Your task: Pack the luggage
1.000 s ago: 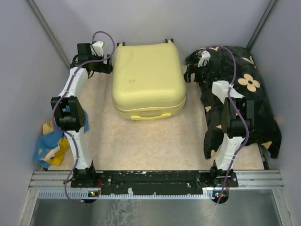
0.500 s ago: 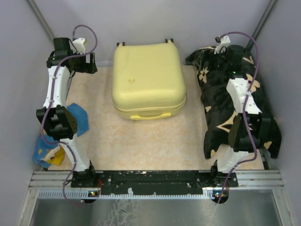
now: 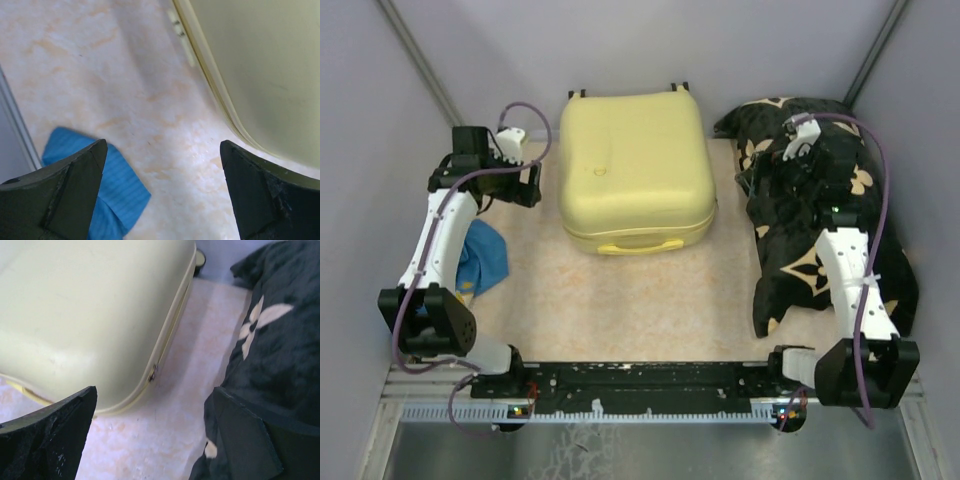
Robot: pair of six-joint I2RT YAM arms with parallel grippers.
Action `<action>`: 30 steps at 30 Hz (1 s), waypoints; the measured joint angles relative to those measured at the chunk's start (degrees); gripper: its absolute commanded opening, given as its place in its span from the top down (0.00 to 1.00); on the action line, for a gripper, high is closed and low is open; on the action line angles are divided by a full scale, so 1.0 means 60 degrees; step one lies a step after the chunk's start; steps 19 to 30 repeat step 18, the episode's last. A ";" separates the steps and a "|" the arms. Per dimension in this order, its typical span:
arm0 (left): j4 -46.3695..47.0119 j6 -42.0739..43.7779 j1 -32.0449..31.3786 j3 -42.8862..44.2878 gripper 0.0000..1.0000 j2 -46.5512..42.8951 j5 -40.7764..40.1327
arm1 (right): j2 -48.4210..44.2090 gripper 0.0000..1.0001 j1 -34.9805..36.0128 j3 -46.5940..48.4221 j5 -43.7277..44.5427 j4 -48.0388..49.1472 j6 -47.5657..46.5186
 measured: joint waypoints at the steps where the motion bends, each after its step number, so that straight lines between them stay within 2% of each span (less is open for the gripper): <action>1: 0.0047 0.0011 -0.0171 -0.0514 0.00 -0.0342 -0.0047 | -0.0229 0.01 0.0000 -0.0299 0.0022 -0.0135 -0.0033; 5: 0.0240 -0.0091 -0.0634 -0.1920 0.00 -0.1446 -0.0113 | -0.1104 0.01 0.0000 -0.1424 0.0080 -0.0506 -0.0095; 12: 0.0506 -0.0215 -0.0688 -0.3391 0.00 -0.2929 -0.0248 | -0.2739 0.01 0.0000 -0.2834 0.0055 -0.0630 0.0011; 18: 0.0590 -0.0313 -0.0688 -0.4331 0.00 -0.3770 -0.0386 | -0.3479 0.01 0.0000 -0.3435 -0.0015 -0.0616 0.0124; 30: 0.0590 -0.0313 -0.0688 -0.4331 0.00 -0.3770 -0.0386 | -0.3479 0.01 0.0000 -0.3435 -0.0015 -0.0616 0.0124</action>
